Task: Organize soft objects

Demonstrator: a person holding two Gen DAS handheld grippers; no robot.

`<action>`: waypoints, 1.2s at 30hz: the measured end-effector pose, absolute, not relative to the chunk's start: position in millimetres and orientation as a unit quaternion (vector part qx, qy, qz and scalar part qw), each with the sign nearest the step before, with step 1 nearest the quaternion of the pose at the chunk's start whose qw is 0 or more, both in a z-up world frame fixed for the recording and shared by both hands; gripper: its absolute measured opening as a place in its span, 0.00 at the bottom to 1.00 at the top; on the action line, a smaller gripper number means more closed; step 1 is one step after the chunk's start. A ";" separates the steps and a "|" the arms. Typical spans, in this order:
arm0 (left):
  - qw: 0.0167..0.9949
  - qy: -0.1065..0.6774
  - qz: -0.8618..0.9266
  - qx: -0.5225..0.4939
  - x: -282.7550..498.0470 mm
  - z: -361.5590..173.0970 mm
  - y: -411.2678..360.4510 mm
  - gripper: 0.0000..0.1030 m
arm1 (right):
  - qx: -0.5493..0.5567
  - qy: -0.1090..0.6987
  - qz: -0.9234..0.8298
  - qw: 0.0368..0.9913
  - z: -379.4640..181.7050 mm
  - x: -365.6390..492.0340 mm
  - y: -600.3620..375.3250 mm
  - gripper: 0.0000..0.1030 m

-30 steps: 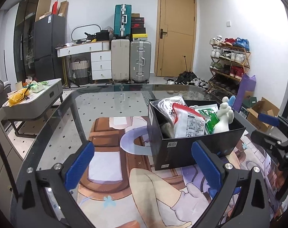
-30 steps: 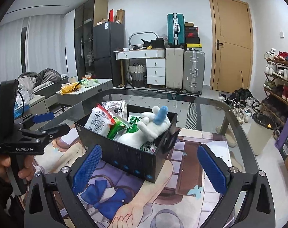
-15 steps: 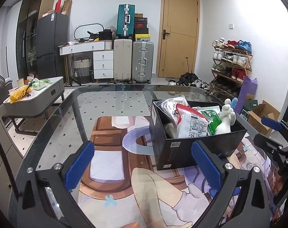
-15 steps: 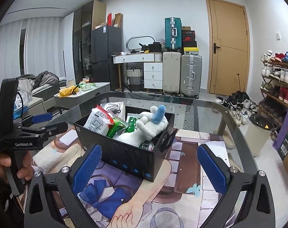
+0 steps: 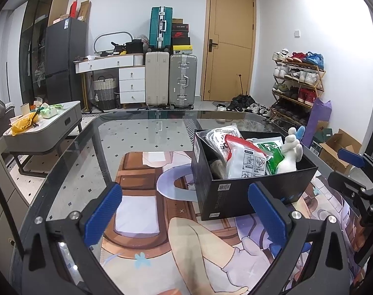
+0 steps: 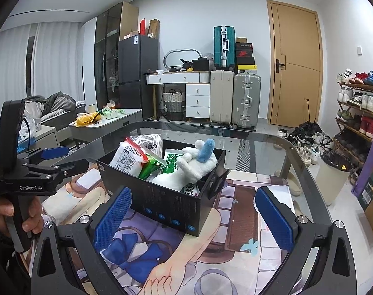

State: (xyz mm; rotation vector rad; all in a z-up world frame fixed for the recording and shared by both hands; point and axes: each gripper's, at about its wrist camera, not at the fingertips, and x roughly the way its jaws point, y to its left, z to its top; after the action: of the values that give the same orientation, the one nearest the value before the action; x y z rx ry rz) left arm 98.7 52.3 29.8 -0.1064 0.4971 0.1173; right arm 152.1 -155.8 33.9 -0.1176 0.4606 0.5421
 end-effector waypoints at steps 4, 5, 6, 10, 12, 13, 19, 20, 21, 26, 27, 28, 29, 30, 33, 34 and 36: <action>0.966 0.248 0.056 -0.054 99.1 29.9 53.0 1.00 | -0.057 0.225 0.265 0.936 34.2 152.5 -155.5 0.99; 0.966 0.247 0.056 -0.054 98.6 30.0 53.1 1.00 | -0.057 0.225 0.265 0.936 34.2 152.6 -155.5 0.99; 0.966 0.247 0.055 -0.054 98.3 30.3 53.1 1.00 | -0.056 0.225 0.265 0.936 34.2 152.7 -155.4 0.99; 0.967 0.243 0.054 -0.050 97.2 31.3 52.3 1.00 | -0.058 0.225 0.265 0.936 33.8 152.6 -155.5 0.99; 0.967 0.243 0.053 -0.049 96.6 31.0 52.0 1.00 | -0.058 0.225 0.265 0.936 33.8 152.5 -155.6 0.99; 0.967 0.243 0.053 -0.048 96.8 31.2 51.8 1.00 | -0.058 0.225 0.265 0.936 33.7 152.5 -155.6 0.99; 0.968 0.241 0.054 -0.048 96.4 31.6 51.7 1.00 | -0.058 0.225 0.265 0.936 33.4 152.7 -155.5 0.99; 0.968 0.241 0.054 -0.048 96.3 31.8 51.8 1.00 | -0.058 0.225 0.265 0.936 33.3 152.6 -155.5 0.99; 0.968 0.241 0.054 -0.048 96.2 32.0 52.0 1.00 | -0.058 0.226 0.265 0.936 33.3 152.7 -155.5 0.99; 0.968 0.240 0.055 -0.048 96.0 32.0 52.1 1.00 | -0.058 0.225 0.265 0.936 33.2 152.5 -155.5 0.99; 0.968 0.240 0.055 -0.047 95.6 32.0 51.9 1.00 | -0.058 0.225 0.265 0.936 33.2 152.6 -155.6 0.99; 0.968 0.240 0.056 -0.047 95.6 32.0 51.9 1.00 | -0.058 0.225 0.265 0.936 33.2 152.7 -155.5 0.99; 0.968 0.240 0.056 -0.047 95.6 31.9 52.0 1.00 | -0.058 0.225 0.265 0.936 33.2 152.5 -155.5 0.99; 0.968 0.240 0.055 -0.047 95.5 31.9 52.1 1.00 | -0.058 0.225 0.265 0.936 33.2 152.6 -155.5 0.99; 0.968 0.240 0.056 -0.048 95.2 31.8 52.6 1.00 | -0.058 0.226 0.265 0.936 33.1 152.6 -155.4 0.99; 0.968 0.241 0.056 -0.048 95.3 31.8 52.7 1.00 | -0.058 0.225 0.265 0.936 33.1 152.5 -155.6 0.99; 0.968 0.241 0.057 -0.049 94.8 31.5 53.0 1.00 | -0.058 0.225 0.265 0.936 33.1 152.6 -155.5 0.99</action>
State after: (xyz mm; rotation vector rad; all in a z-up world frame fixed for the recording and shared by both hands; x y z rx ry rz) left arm 94.8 53.0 31.5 -0.0983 0.4872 0.1154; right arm 152.6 -155.5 33.1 -0.1192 0.4606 0.5407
